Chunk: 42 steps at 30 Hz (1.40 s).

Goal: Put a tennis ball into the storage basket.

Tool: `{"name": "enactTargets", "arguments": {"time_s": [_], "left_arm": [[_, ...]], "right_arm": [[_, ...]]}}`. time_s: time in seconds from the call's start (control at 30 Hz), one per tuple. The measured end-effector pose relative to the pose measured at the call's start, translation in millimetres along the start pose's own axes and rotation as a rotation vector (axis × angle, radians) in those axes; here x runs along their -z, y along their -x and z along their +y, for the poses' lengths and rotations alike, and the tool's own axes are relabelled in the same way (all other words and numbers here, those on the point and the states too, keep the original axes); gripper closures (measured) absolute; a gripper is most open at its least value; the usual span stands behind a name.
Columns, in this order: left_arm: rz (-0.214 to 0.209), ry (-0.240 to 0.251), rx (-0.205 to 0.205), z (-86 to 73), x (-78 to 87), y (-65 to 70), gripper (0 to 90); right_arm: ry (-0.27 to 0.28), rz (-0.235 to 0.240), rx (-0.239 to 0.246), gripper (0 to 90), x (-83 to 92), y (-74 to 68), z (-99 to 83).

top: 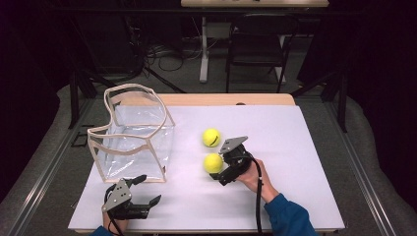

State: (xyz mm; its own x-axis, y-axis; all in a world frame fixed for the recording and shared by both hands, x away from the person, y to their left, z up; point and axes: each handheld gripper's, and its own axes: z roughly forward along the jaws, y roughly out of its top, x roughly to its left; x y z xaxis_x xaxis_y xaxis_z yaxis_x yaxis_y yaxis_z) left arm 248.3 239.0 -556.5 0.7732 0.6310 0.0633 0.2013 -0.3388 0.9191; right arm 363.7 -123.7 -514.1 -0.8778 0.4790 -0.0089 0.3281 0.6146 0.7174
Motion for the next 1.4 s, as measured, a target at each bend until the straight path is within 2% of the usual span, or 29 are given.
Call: {"name": "enactTargets", "arguments": {"time_s": [0.37, 0.4, 0.43, 0.6, 1.1, 1.4], "left_arm": [[-0.002, -0.001, -0.002, 0.0, -0.1, 0.0, 16.1], [0.007, -0.004, -0.003, 0.2, 0.0, 0.5, 16.1], [-0.003, -0.002, -0.002, 0.1, -0.2, 0.2, 16.1], [-0.003, -0.001, -0.002, 0.0, -0.1, 0.1, 16.1], [-0.006, -0.001, -0.002, 0.1, 0.1, 0.3, 16.1], [-0.006, 0.0, -0.002, 0.0, 0.0, 0.3, 16.1]], "right_arm": [[-0.043, 0.002, -0.024, 0.0, -14.3, 5.6, 2.9], [-0.045, 0.002, -0.023, 0.0, -15.6, 6.5, 3.1], [-0.05, 0.002, -0.027, 0.0, -16.6, 7.0, 3.4], [-0.065, 0.007, -0.034, 0.0, -21.7, 10.0, 5.5], [-0.102, 0.012, -0.046, 0.0, -33.9, 10.8, 6.9], [-0.12, 0.013, -0.062, 4.6, -38.7, 12.6, 6.2]]}}
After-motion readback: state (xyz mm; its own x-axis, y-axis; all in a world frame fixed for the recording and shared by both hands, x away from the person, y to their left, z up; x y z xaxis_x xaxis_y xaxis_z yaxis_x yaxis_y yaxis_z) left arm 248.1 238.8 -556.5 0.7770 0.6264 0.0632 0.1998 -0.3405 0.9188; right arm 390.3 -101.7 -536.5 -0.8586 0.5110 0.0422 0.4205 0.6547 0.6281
